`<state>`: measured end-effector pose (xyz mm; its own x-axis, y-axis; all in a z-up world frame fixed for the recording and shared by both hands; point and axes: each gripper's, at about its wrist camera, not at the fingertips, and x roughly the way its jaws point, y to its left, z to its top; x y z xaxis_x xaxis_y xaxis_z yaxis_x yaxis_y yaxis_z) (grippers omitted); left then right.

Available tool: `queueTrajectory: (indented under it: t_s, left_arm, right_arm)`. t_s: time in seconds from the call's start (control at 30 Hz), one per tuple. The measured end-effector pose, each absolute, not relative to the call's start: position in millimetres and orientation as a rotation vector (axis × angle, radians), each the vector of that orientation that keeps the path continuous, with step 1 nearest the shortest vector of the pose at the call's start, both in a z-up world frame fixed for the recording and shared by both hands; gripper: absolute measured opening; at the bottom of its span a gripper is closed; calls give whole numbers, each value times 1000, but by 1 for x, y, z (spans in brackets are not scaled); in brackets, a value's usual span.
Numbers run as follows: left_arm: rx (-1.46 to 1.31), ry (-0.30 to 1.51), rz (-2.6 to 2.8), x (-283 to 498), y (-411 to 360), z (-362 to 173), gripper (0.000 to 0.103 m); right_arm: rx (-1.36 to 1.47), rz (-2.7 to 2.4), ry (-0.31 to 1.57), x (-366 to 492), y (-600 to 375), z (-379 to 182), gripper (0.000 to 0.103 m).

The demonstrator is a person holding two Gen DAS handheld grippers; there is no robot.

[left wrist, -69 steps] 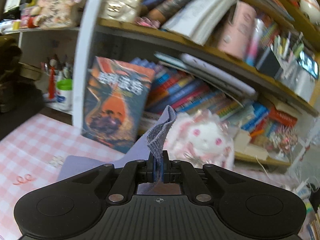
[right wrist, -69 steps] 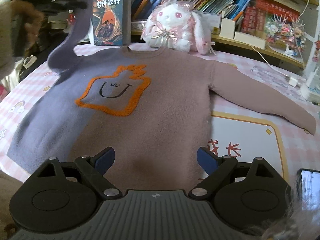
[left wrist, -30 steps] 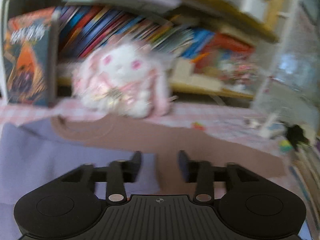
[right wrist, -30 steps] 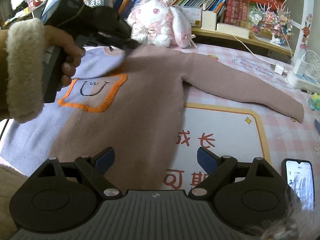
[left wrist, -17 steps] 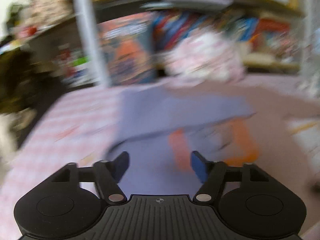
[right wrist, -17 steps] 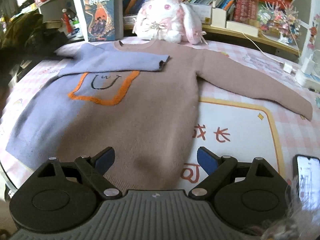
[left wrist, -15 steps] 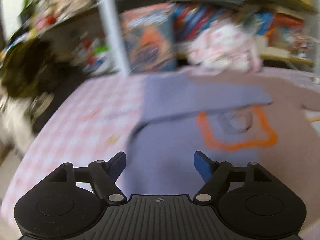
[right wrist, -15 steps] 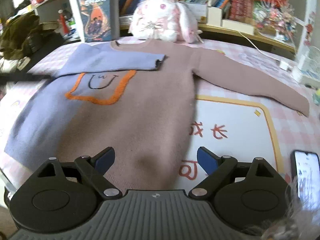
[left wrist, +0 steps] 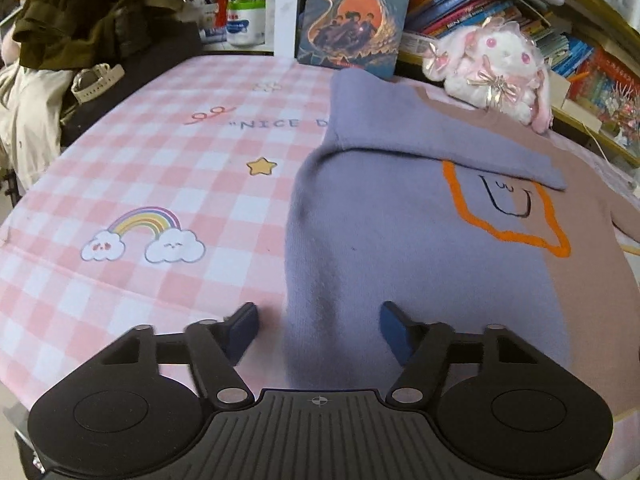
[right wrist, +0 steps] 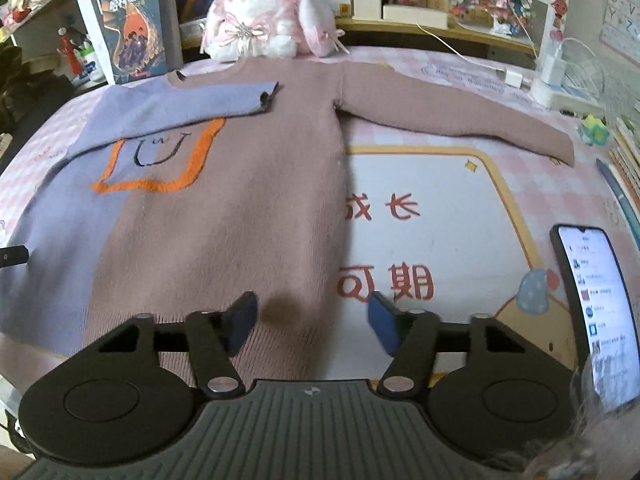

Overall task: Fold clothes
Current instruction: 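Grasp the lavender side edge with the left gripper and fold it inward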

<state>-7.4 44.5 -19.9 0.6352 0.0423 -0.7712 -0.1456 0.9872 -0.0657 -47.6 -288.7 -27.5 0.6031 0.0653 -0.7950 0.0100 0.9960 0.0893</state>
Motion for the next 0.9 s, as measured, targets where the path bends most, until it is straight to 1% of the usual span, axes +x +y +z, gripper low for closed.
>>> queueTrajectory:
  t_s: [0.03, 0.07, 0.1, 0.13, 0.17, 0.2, 0.23, 0.47, 0.9]
  left_arm:
    - [-145, 876, 98, -7, 47, -20, 31]
    - [-164, 875, 87, -7, 50, -20, 24]
    - [-184, 874, 77, -7, 52, -20, 18]
    - [-204, 873, 66, -7, 55, -20, 10]
    - [-232, 869, 56, -7, 58, -20, 9]
    - [-248, 865, 51, -8, 59, -20, 7]
    - [-252, 858, 45, -9, 60, -19, 7]
    - [-242, 815, 61, -6, 77, -11, 7]
    - [-242, 844, 101, 0, 105, -16, 7]
  right_arm:
    - [92, 24, 930, -48, -289, -29, 41]
    - [101, 21, 936, -48, -289, -29, 34]
    - [110, 23, 935, -48, -288, -30, 31]
    - [112, 29, 934, -49, -287, -29, 22]
    - [107, 34, 934, -49, -285, -29, 17]
    - [100, 39, 934, -48, -282, -28, 15]
    - [93, 44, 933, -48, -279, -28, 11]
    - [53, 98, 932, -41, -257, -25, 10]
    - [-9, 163, 931, -35, -222, -26, 10]
